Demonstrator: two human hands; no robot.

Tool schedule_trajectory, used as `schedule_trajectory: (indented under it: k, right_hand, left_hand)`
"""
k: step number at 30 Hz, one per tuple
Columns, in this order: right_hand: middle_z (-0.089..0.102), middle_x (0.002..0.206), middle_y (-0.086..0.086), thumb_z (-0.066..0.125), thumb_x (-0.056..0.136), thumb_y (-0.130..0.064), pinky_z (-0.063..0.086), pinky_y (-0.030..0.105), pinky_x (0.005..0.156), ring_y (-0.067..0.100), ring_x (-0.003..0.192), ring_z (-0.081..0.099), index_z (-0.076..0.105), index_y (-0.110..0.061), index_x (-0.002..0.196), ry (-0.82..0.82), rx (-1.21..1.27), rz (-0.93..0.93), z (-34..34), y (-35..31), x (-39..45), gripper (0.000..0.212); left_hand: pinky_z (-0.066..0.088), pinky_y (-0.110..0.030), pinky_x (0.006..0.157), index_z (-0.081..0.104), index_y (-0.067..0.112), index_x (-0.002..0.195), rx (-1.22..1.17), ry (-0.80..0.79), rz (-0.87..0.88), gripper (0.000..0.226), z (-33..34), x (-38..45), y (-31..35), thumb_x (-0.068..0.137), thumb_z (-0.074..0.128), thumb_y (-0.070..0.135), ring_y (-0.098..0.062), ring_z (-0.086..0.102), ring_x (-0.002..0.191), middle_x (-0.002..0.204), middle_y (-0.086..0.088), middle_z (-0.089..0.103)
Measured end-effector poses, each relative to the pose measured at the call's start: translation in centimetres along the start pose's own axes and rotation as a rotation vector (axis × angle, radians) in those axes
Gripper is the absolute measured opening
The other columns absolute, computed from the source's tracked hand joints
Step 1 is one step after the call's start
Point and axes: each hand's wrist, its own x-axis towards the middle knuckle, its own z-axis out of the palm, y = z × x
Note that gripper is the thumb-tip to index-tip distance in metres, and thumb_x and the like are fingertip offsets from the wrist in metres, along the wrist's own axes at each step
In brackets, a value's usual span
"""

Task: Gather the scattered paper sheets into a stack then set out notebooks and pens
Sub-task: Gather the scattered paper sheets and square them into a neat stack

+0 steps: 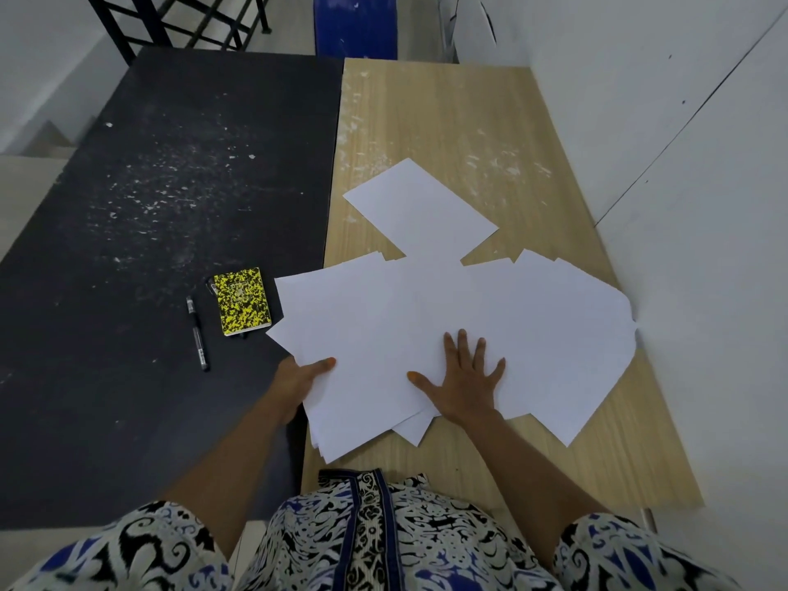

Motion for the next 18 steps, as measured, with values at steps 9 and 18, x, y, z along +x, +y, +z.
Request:
schedule_trajectory:
  k: [9,18]
  right_hand:
    - [-0.004,0.162,-0.007,0.015,0.079,-0.083,-0.019,0.061,0.109,0.024,0.149,-0.012,-0.003,-0.031,0.154,-0.02,0.035,-0.122,0.0,-3.0,-0.4,0.093]
    - [0.01,0.161,-0.01,0.026,0.094,-0.065,-0.008,0.057,0.113,0.019,0.15,-0.002,0.004,-0.026,0.154,0.092,0.08,-0.118,0.1,0.2,-0.5,0.075]
  left_hand:
    - [0.049,-0.047,0.097,0.061,0.016,0.123,-0.033,-0.021,0.005,0.045,-0.1,0.0,0.3,0.082,0.074,0.03,-0.025,0.065,0.106,0.118,-0.001,0.068]
    - [0.05,-0.041,0.089,0.058,0.006,0.122,0.009,0.057,0.04,0.044,0.3,0.0,-0.4,0.082,0.075,0.011,-0.028,0.063,0.101,0.117,-0.008,0.064]
